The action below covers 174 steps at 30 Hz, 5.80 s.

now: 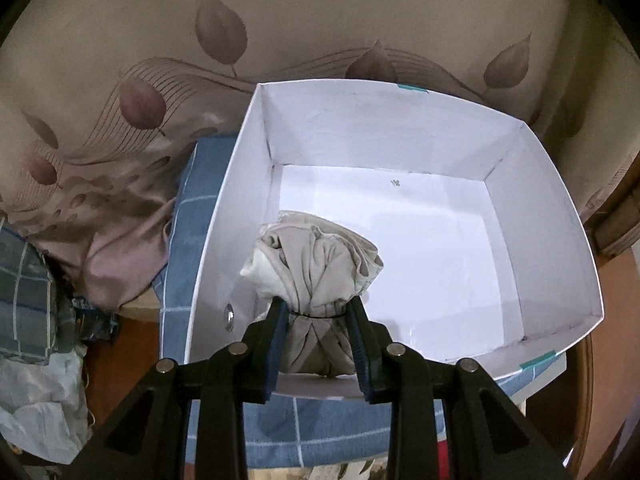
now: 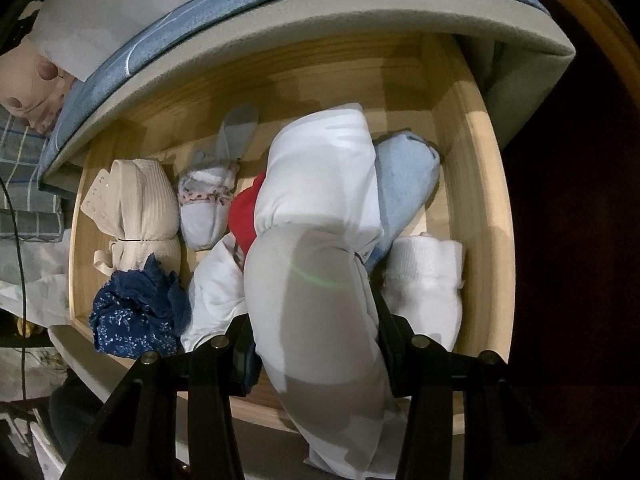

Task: Take underwear out of drawer
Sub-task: 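Carry the beige underwear into the white box and open the left tool, then return the left tool to the drawer while the right tool lifts the white item out, then lower the white rolled item into the white box and open the right tool, then move the right tool back into the drawer toward a white rolled item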

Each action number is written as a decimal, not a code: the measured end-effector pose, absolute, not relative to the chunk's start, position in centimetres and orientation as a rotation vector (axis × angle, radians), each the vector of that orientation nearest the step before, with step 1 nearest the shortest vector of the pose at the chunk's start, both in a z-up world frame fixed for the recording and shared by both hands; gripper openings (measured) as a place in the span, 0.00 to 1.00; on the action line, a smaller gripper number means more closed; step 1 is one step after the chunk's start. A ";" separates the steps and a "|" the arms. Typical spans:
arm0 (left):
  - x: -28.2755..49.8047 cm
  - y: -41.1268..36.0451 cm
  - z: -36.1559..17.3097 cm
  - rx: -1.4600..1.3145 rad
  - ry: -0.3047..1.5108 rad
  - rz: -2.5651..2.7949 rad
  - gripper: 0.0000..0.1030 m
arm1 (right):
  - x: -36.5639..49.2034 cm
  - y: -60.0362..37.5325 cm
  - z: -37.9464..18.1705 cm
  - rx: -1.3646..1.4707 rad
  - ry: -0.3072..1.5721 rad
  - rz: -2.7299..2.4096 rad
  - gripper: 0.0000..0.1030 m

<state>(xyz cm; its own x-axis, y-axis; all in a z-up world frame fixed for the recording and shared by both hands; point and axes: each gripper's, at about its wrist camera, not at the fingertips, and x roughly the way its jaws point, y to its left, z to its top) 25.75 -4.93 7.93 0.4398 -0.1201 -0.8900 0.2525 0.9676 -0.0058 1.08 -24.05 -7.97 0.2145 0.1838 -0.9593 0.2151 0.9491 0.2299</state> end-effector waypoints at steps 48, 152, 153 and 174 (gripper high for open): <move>21.1 0.0 11.9 0.073 1.009 -0.139 0.42 | 1.2 -23.8 -8.0 0.365 1.365 -0.023 0.43; 4.1 4.2 -2.3 -0.011 1.072 0.013 0.54 | 18.5 -20.6 12.3 0.081 1.117 0.074 0.58; 4.1 4.2 -2.3 -0.010 1.075 0.013 0.54 | 17.2 -20.8 12.9 0.080 1.119 0.080 0.59; 4.2 4.5 -2.5 -0.033 1.101 -0.007 0.54 | 3.1 -24.1 -3.0 0.083 1.577 -0.021 0.57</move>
